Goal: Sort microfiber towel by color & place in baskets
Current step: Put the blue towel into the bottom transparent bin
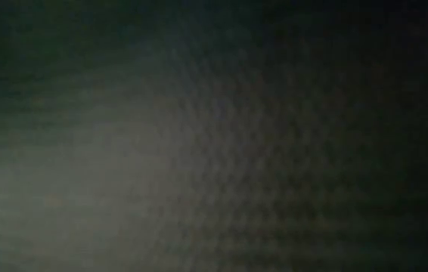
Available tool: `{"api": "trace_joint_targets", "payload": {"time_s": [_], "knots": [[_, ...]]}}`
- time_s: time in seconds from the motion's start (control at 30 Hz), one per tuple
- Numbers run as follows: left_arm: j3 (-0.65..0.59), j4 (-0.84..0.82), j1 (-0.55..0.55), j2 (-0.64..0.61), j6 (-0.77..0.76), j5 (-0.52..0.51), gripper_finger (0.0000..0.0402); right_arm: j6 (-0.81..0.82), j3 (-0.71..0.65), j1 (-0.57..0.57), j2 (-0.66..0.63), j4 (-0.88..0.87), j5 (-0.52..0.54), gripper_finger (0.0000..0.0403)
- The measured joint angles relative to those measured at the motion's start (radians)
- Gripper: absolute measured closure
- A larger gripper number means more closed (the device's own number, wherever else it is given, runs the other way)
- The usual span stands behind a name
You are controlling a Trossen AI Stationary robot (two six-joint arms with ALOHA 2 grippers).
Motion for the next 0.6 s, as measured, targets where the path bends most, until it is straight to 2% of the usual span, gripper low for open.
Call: {"api": "trace_joint_targets", "payload": {"time_s": [0.33,0.6], "knots": [[-0.274,0.318,0.025,-0.165,0.053,-0.002,0.0401,0.001,-0.004,0.000,0.000,0.000,0.000,0.0310],[-0.379,0.357,0.032,-0.258,0.054,-0.028,0.0401,0.002,-0.004,0.000,0.000,0.000,0.000,0.0310]]}}
